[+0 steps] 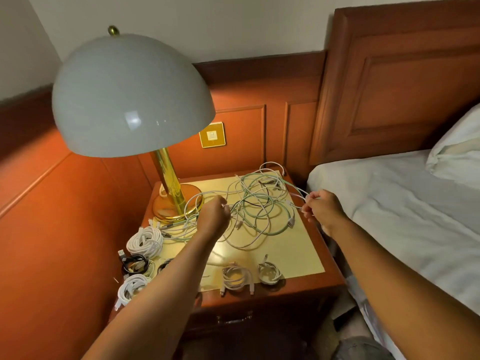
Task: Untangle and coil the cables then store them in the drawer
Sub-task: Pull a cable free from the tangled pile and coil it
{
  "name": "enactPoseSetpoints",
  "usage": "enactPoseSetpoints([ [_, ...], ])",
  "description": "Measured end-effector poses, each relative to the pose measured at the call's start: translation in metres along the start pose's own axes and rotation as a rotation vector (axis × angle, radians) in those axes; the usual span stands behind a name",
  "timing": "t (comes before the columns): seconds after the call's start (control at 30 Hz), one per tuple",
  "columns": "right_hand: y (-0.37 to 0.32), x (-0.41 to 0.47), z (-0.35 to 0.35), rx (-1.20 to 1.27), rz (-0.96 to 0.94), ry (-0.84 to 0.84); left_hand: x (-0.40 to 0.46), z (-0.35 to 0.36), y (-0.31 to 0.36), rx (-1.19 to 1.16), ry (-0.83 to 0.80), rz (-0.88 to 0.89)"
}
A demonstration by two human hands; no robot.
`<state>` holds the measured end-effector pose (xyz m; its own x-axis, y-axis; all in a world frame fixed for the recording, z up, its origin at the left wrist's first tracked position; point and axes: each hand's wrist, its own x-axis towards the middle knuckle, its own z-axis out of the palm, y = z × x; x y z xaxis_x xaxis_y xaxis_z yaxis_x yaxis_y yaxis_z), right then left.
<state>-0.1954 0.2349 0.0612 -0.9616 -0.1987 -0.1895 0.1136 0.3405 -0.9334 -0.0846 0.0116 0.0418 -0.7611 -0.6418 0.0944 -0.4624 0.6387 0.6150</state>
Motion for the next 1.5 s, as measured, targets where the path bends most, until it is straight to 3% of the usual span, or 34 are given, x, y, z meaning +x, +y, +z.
enactPoseSetpoints([
  [0.2, -0.081, -0.031, 0.001, 0.496, -0.056, -0.264, -0.016, -0.032, 0.045, -0.275, 0.041, 0.117],
  [0.3, -0.111, -0.045, 0.012, 0.782, 0.001, -0.314, -0.037, -0.05, 0.066, -0.436, 0.113, 0.202],
  [0.4, -0.134, -0.056, 0.025, 1.063, 0.123, -0.317, -0.067, -0.058, 0.071, -0.756, 0.087, -0.066],
  [0.5, -0.146, -0.068, 0.039, 1.198, 0.187, -0.296, -0.094, -0.059, 0.071, -1.099, -0.276, -0.406],
  [0.57, -0.146, -0.077, 0.051, 1.206, 0.212, -0.278, -0.092, -0.062, 0.07, -1.311, -0.391, -0.488],
  [0.67, -0.136, -0.09, 0.067, 1.192, 0.22, -0.242, -0.076, -0.077, 0.069, -1.517, -0.345, -0.54],
  [0.8, -0.111, -0.101, 0.079, 1.028, 0.131, -0.156, -0.062, -0.1, 0.068, -1.524, -0.151, -0.503],
  [0.93, -0.077, -0.113, 0.085, 0.333, -0.221, -0.07, -0.053, -0.121, 0.068, -1.667, -0.147, -0.47],
  [1.03, -0.057, -0.12, 0.085, 0.023, -0.451, -0.154, -0.045, -0.135, 0.073, -1.688, -0.206, -0.413],
  [1.17, -0.049, -0.116, 0.083, -0.08, -0.551, -0.199, -0.039, -0.144, 0.08, -1.525, -0.287, -0.307],
  [1.33, -0.047, -0.106, 0.078, -0.198, -0.578, -0.32, -0.033, -0.155, 0.086, -1.327, -0.273, -0.212],
  [1.5, -0.042, -0.092, 0.082, -0.386, -0.68, -0.242, -0.03, -0.164, 0.094, -1.282, -0.268, -0.141],
])
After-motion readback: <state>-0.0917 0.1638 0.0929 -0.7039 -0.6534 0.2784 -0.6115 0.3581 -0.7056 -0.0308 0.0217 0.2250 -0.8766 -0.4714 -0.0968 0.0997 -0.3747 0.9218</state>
